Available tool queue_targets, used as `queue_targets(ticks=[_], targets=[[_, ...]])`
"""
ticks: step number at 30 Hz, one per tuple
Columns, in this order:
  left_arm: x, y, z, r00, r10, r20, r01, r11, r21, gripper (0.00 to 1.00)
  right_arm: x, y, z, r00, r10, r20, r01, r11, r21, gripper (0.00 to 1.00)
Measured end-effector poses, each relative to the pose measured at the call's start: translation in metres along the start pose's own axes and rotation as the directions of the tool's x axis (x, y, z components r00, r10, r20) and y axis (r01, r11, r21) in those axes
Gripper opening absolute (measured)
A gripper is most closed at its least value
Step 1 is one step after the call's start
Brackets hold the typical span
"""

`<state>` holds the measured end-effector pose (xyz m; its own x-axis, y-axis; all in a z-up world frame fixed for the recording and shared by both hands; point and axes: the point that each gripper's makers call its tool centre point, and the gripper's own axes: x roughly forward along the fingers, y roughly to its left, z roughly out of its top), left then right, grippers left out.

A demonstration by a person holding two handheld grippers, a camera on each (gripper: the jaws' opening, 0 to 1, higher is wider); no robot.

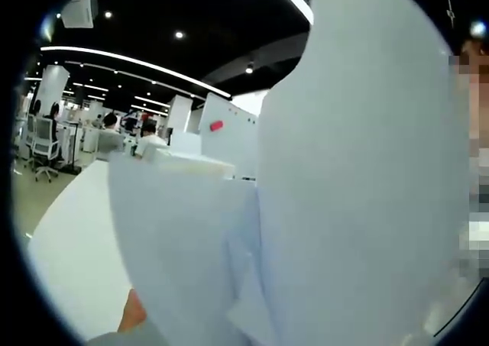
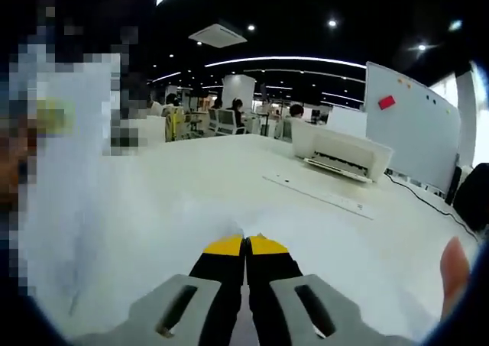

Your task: Organize the stack of printing papers by aligning and flattening the scattered papers on the table

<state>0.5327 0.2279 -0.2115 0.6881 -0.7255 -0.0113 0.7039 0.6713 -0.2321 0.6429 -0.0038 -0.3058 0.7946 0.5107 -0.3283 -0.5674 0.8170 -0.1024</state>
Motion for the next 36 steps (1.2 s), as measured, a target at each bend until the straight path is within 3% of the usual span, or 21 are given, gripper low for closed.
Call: queue_targets(ticks=[9, 12, 17, 21, 24, 28, 33, 36], targets=[[-0.001, 0.004, 0.001, 1.000, 0.004, 0.002, -0.004, 1.000, -0.006, 0.06, -0.014, 0.011, 0.020, 0.999, -0.003, 0.035, 0.005, 0.999, -0.039, 0.00], [-0.002, 0.004, 0.001, 1.000, 0.007, 0.005, -0.007, 1.000, -0.003, 0.06, -0.013, 0.018, 0.007, 1.000, -0.004, 0.010, 0.005, 0.998, -0.058, 0.00], [-0.003, 0.003, -0.001, 1.000, 0.001, 0.011, -0.001, 1.000, -0.003, 0.06, -0.010, 0.035, -0.032, 0.997, 0.013, -0.070, -0.020, 0.994, -0.107, 0.00], [0.000, 0.005, -0.004, 1.000, 0.002, 0.001, -0.002, 1.000, -0.010, 0.06, -0.009, 0.046, -0.039, 0.996, 0.062, -0.064, -0.066, 0.996, -0.061, 0.00], [0.001, 0.004, -0.002, 1.000, -0.005, 0.004, 0.005, 1.000, -0.007, 0.06, -0.007, 0.050, -0.036, 0.996, 0.090, -0.029, -0.091, 0.994, -0.065, 0.30], [0.003, 0.003, -0.001, 1.000, -0.012, 0.011, 0.012, 1.000, -0.006, 0.06, -0.001, 0.052, -0.035, 0.994, 0.106, -0.012, -0.107, 0.989, -0.101, 0.41], [0.007, 0.002, -0.003, 1.000, -0.022, 0.005, 0.022, 1.000, -0.008, 0.06, 0.013, 0.039, -0.038, 0.995, 0.103, 0.013, -0.101, 0.992, -0.076, 0.64], [0.007, 0.002, -0.003, 1.000, -0.028, 0.005, 0.028, 1.000, -0.006, 0.06, 0.017, 0.025, -0.048, 0.996, 0.091, -0.006, -0.091, 0.996, -0.025, 0.66]])
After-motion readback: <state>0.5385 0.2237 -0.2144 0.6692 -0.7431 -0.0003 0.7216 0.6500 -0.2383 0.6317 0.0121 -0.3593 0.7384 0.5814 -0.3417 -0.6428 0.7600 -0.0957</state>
